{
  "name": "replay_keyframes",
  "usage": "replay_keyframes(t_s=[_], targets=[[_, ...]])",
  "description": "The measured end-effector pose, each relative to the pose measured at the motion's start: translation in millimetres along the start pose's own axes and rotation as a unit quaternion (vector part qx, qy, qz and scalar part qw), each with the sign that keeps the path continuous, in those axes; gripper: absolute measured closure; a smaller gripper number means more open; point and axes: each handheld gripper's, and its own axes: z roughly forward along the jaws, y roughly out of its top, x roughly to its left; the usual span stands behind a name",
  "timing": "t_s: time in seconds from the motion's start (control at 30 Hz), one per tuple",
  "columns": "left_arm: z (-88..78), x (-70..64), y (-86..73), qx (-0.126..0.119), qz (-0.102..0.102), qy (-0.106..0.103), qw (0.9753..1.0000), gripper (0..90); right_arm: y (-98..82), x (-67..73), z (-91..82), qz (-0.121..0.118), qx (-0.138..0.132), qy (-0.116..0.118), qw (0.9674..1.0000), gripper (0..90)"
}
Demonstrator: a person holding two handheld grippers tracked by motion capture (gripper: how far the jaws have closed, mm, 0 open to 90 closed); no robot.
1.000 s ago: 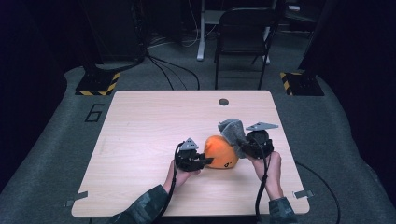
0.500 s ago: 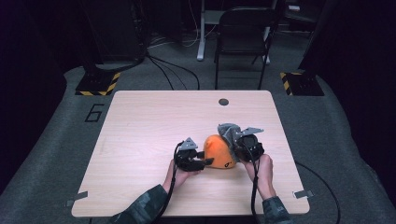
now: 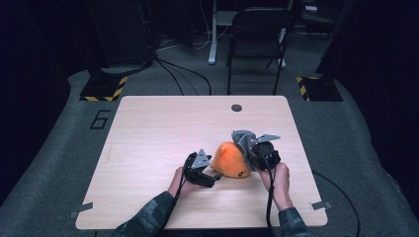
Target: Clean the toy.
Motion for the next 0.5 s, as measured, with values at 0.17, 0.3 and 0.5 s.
replay_keyframes(t_s=[0.17,0.3,0.5], targets=[[4.9,-3.8,-0.5,0.002,0.029,0.013,0.9995,13.2,-0.1,-2.5,1.3,0.002,-0.002,0.002,1.0000,76.9],[8.4,-3.3,-2.4,0.010,0.036,0.013,0.9992,13.3,-0.1,-2.8,1.1,0.005,0.001,0.003,1.0000,76.9],[12.9,-5.9,-3.3,0.018,0.045,0.003,0.9988,15.3,0.0,-2.8,1.1,0.004,0.001,0.003,1.0000,76.9]])
